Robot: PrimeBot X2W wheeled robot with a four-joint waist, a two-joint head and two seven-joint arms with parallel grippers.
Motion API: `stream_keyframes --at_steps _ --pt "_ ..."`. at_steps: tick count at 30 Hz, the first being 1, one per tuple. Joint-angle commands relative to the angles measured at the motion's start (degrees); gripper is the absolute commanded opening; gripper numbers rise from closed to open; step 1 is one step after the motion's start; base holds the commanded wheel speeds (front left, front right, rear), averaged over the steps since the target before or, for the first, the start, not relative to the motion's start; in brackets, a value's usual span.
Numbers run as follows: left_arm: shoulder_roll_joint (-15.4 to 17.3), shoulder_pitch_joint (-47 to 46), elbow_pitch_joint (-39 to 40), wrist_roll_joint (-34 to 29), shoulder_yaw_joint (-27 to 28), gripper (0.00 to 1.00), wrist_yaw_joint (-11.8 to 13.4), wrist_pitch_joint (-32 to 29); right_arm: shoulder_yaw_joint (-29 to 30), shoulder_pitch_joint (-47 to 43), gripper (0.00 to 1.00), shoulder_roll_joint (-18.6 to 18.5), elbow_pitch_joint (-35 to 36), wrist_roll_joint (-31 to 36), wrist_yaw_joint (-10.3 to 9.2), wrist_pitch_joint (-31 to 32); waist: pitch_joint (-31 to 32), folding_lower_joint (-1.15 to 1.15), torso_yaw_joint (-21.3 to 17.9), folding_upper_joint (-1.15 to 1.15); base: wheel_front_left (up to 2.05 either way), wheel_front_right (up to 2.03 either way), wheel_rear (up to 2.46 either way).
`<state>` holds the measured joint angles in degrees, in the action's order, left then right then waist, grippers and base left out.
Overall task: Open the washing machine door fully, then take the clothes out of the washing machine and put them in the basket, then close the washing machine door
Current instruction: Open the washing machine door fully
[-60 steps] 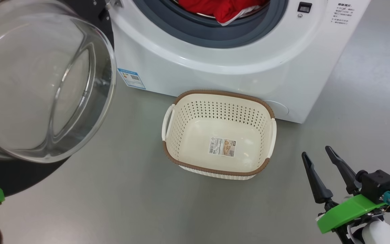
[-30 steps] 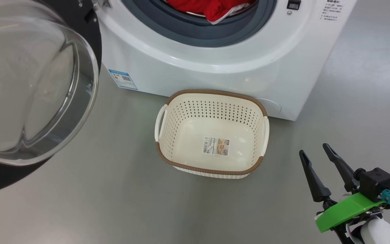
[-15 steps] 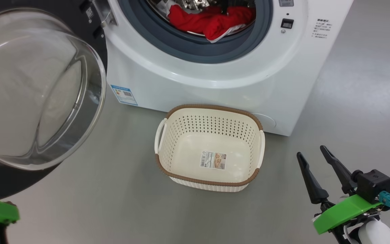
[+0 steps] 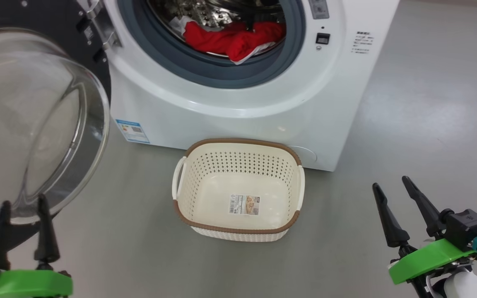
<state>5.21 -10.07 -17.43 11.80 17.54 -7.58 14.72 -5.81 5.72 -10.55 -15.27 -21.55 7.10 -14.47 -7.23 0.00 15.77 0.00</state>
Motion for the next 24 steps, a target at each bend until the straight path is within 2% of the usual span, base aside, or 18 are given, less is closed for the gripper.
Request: stream_keyframes --at_steps 1,14,24 --pt "1.37 0.71 2.74 0.22 0.50 1.00 0.09 0.28 -0.10 -0.45 1.00 -0.02 1.90 0.23 0.39 -0.52 0.42 0.00 -1.50 0.00 0.00 0.00 0.00" --pt "1.87 5.00 8.90 1.69 -10.24 1.00 0.09 0.28 4.13 -1.54 1.00 1.18 3.07 1.58 0.39 -0.52 0.05 0.00 -8.05 0.00 0.00 0.00 0.00" --pt "2.08 7.31 12.09 2.90 -12.89 1.00 0.09 0.28 5.40 -2.05 1.00 1.83 3.42 1.52 0.39 -0.52 0.14 0.00 -12.26 0.00 0.00 0.00 0.00"
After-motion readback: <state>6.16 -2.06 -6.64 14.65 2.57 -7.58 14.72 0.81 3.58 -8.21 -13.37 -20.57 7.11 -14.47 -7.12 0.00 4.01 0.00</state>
